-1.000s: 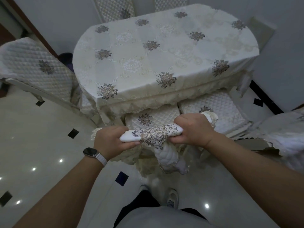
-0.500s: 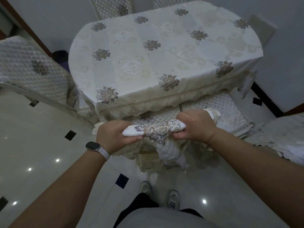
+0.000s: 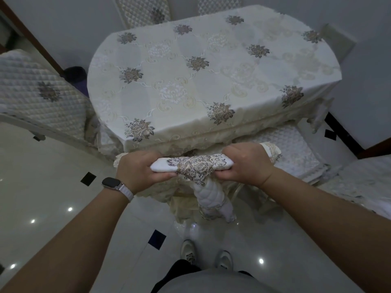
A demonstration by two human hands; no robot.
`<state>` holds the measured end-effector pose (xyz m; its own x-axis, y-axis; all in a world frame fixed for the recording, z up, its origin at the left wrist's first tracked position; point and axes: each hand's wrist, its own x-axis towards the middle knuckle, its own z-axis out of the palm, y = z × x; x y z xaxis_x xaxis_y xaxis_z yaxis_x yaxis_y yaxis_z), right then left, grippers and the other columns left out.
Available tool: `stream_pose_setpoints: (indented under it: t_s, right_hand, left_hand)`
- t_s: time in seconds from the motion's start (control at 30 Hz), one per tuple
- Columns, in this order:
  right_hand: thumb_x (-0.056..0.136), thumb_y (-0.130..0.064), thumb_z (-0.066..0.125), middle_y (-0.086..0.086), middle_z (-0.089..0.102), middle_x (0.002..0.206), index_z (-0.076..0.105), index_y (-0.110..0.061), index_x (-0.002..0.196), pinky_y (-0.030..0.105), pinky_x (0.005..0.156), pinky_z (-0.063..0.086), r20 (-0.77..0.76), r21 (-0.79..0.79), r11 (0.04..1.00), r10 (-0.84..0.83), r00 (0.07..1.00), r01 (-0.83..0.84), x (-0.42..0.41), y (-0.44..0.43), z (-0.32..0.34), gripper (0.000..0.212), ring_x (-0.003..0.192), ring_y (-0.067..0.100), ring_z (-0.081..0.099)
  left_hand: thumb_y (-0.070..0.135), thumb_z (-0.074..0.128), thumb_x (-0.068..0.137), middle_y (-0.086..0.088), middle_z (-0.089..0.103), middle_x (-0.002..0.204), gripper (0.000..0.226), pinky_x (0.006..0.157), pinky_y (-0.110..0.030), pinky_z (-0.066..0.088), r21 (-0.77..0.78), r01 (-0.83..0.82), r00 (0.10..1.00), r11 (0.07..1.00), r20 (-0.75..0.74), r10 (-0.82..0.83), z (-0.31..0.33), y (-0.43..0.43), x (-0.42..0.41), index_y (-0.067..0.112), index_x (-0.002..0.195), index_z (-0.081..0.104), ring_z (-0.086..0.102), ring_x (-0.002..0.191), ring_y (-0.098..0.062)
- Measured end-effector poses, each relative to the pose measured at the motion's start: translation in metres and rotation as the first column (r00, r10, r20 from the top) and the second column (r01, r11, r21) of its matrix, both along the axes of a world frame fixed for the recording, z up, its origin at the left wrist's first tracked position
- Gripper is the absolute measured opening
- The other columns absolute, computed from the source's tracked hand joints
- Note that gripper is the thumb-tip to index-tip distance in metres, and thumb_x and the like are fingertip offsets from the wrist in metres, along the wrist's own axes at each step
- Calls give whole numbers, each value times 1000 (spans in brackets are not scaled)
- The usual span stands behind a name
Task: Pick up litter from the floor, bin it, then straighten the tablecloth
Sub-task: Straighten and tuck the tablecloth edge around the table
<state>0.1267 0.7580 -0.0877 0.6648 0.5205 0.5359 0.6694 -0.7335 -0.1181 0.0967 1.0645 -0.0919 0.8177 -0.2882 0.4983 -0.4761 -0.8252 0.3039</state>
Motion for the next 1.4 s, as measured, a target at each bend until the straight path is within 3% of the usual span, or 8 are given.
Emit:
stream_pose_setpoints:
  t_s: [0.37, 0.53, 0.73, 0.9, 1.13, 1.27, 1.4]
  right_hand:
    - [56, -52, 84, 0, 58, 56, 62, -13, 63, 24, 44, 35, -24, -42, 998, 42, 999, -43, 18, -5, -3, 46, 48, 22, 57]
    - [58, -49, 84, 3, 59, 57, 62, -11, 65, 29, 42, 41, -70, -36, 998, 52, 996, -54, 27, -8, -4, 45, 49, 25, 57]
    - [59, -50, 82, 3, 55, 56, 58, -11, 62, 28, 42, 37, -72, -41, 997, 69, 995, -72, 33, -16, -6, 46, 46, 24, 54]
    - [65, -56, 68, 4, 55, 58, 58, -11, 63, 29, 43, 38, -114, -51, 996, 65, 991, -71, 35, -24, -12, 46, 48, 25, 54]
    - [62, -53, 77, 4, 54, 58, 55, -12, 62, 30, 43, 38, -134, -56, 995, 78, 988, -86, 41, -23, -18, 46, 48, 25, 52]
    - [59, -50, 80, 4, 54, 58, 56, -11, 63, 29, 43, 37, -127, -55, 994, 85, 988, -93, 44, -20, -23, 46, 48, 25, 52]
    - [55, -46, 86, 4, 53, 58, 56, -11, 62, 29, 43, 38, -136, -55, 992, 104, 985, -112, 50, -23, -27, 47, 49, 25, 51]
  left_hand:
    - [76, 54, 75, 0, 65, 64, 64, 47, -32, 49, -1, -49, 999, 999, -21, 49, -10, -7, 1, 14, 73, 71, 62, 57, -19]
    - [76, 54, 75, 0, 63, 62, 64, 46, -30, 47, -1, -57, 998, 998, -20, 57, -14, -13, 6, 14, 71, 70, 60, 55, -18]
    - [74, 58, 75, 1, 64, 63, 60, 47, -27, 46, 29, -58, 998, 998, 14, 58, -21, -18, 11, 15, 72, 70, 60, 56, -17]
    - [75, 57, 76, 4, 65, 66, 59, 50, -19, 41, 40, -62, 998, 997, 27, 61, -29, -26, 11, 18, 73, 70, 60, 59, -13]
    - [76, 57, 75, 4, 62, 64, 59, 51, -18, 35, 36, -64, 998, 997, 8, 64, -35, -24, 19, 18, 71, 68, 57, 57, -14]
    - [79, 53, 76, 2, 66, 68, 65, 51, -25, 46, 32, -44, 999, 999, -26, 45, -36, -21, 22, 16, 76, 71, 61, 60, -16]
    - [78, 53, 76, 1, 66, 68, 65, 51, -26, 47, 30, -43, 998, 999, -33, 44, -39, -28, 23, 16, 75, 72, 61, 60, -17]
